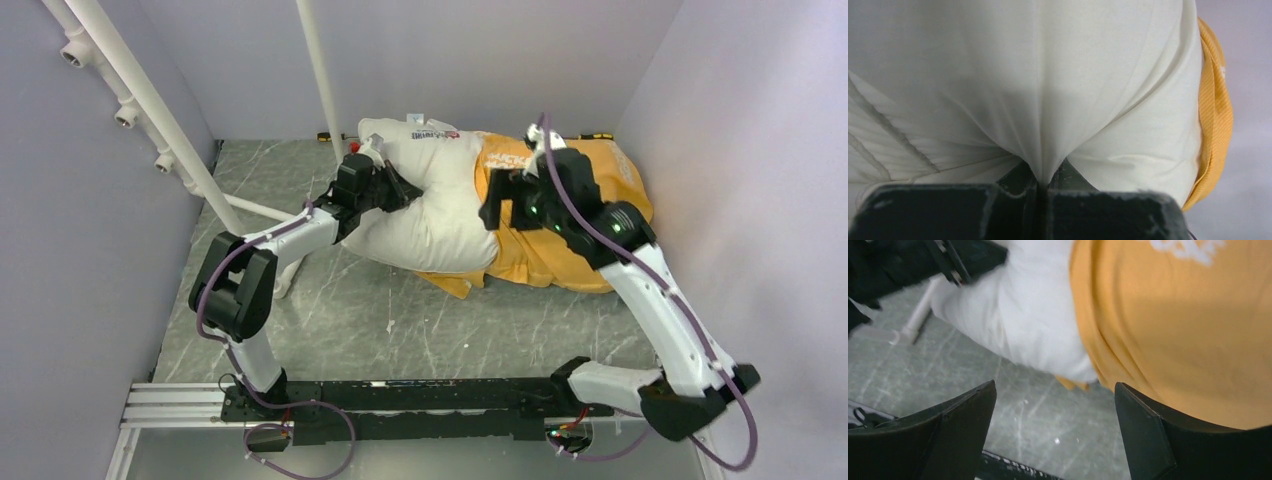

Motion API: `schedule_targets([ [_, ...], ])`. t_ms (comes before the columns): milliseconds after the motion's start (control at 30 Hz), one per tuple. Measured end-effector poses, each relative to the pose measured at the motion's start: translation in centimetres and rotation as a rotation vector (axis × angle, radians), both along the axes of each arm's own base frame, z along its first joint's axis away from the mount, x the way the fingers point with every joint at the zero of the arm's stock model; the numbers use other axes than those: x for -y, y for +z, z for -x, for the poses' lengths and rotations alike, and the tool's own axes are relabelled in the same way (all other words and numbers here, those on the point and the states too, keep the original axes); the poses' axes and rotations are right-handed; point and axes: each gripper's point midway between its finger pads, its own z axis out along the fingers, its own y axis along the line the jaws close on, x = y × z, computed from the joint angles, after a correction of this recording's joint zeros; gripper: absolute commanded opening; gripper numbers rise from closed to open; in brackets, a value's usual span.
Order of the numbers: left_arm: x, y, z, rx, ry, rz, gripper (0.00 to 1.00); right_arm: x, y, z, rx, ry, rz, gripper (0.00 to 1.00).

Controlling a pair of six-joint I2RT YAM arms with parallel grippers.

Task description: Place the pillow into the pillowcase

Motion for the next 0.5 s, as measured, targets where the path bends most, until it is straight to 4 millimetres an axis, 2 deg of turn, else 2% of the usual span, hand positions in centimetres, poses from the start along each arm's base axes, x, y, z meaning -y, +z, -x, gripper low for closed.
schedule_targets([
  [100, -0.1, 0.0, 0.1, 0.003, -0.001, -0.002, 0.00, 1.9, -2.1, 2.6, -0.043, -0.034, 0.016, 0.70],
  [233, 0.0, 0.0, 0.1, 0.004, -0.002, -0.001, 0.00, 2.8, -8.3, 4.4, -0.188, -0.059, 0.059, 0.60],
  [300, 0.0, 0.0, 0.1, 0.004, -0.003, 0.000, 0.00, 2.9, -12.1, 4.8, -0.285, -0.073, 0.095, 0.58],
  [367, 0.0, 0.0, 0.1, 0.004, -0.004, 0.000, 0.00, 3.3, -15.1, 5.1, -0.357, -0.095, 0.124, 0.51],
  [433, 0.0, 0.1, 0.1, 0.004, -0.005, 0.001, 0.00, 3.8, -17.1, 5.1, -0.394, -0.124, 0.138, 0.48],
  [500, 0.0, 0.0, 0.2, 0.004, -0.005, 0.001, 0.00, 4.2, -17.8, 4.4, -0.392, -0.158, 0.140, 0.47],
])
